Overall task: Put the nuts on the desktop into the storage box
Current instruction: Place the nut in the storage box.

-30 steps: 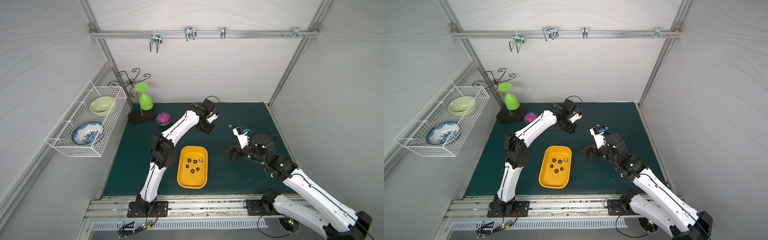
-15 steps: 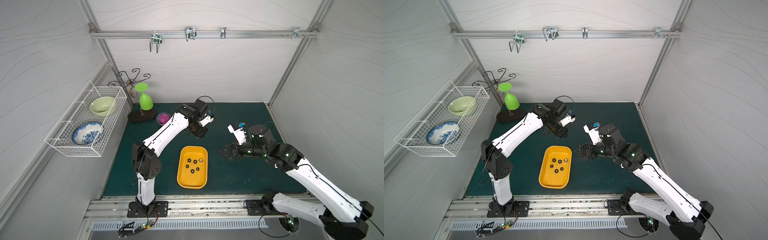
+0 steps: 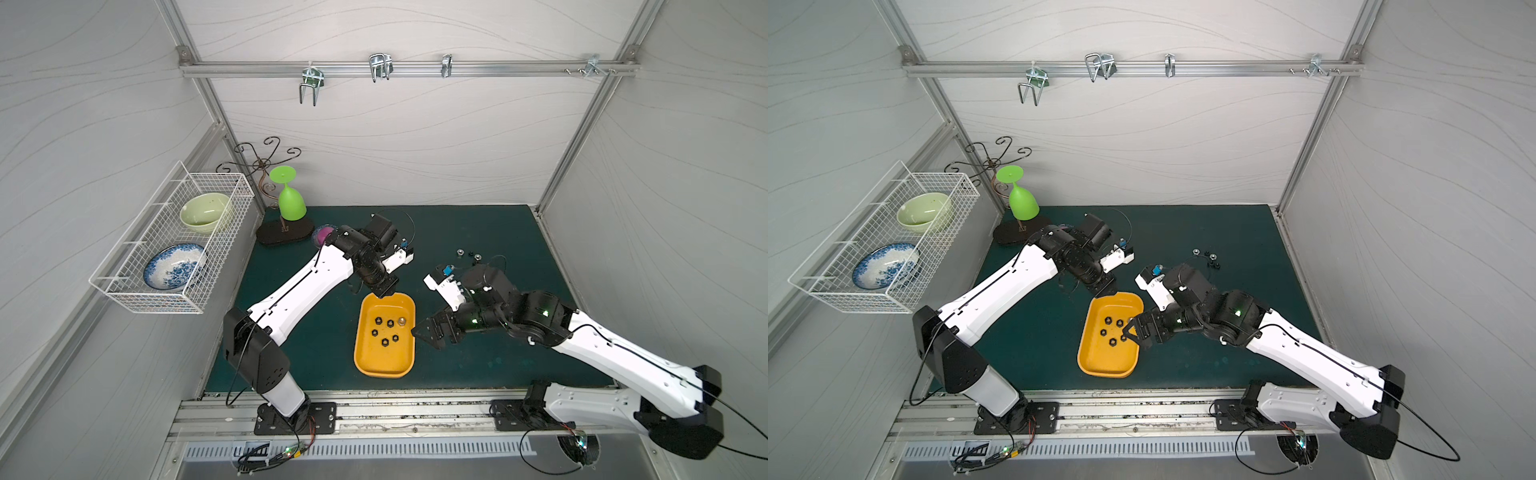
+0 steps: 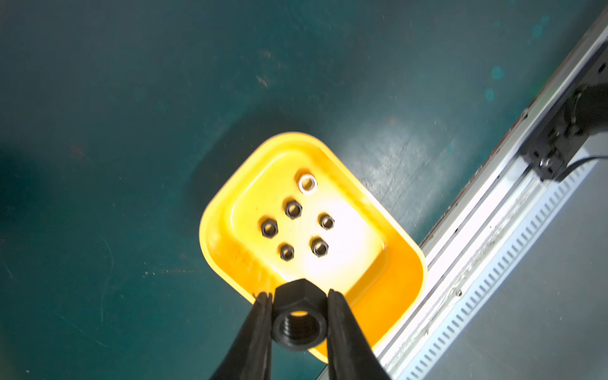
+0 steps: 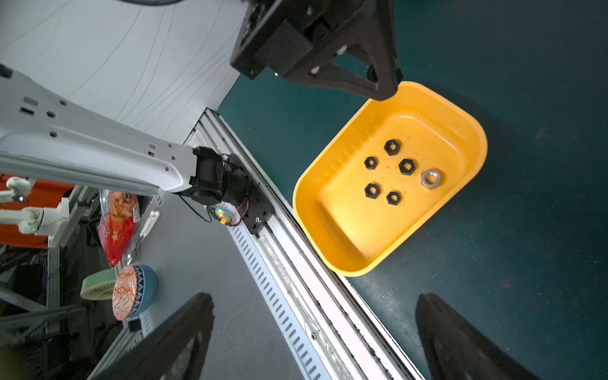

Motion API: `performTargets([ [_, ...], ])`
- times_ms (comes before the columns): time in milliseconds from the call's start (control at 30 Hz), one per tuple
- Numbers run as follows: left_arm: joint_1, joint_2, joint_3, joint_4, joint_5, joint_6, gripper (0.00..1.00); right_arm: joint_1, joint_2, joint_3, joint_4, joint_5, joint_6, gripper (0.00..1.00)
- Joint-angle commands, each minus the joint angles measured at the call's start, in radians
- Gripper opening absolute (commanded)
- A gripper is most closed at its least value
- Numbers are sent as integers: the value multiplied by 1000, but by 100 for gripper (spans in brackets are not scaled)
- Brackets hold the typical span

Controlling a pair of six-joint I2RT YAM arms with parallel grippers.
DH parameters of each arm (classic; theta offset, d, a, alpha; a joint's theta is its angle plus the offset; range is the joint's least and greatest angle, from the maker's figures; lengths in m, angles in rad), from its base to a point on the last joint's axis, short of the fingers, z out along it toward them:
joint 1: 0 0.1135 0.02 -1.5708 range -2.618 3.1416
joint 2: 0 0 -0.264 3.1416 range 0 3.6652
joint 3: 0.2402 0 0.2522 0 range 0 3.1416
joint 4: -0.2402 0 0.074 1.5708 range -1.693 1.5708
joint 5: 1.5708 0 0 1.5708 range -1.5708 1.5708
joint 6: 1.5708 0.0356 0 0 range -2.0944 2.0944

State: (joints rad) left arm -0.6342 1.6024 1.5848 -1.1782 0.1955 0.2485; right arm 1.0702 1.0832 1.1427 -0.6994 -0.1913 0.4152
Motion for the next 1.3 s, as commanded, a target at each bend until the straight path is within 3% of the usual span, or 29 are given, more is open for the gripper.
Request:
performTargets([
  [0, -5, -55, -57, 43, 7, 35, 27, 43, -3, -44, 36, 24, -100, 99],
  [600, -7, -65, -306, 200, -48, 72, 27, 112, 26, -166, 189, 249, -150, 99],
  [1267, -7, 190, -301, 377, -92, 72, 26, 124, 90, -166, 197, 393, -154, 99],
])
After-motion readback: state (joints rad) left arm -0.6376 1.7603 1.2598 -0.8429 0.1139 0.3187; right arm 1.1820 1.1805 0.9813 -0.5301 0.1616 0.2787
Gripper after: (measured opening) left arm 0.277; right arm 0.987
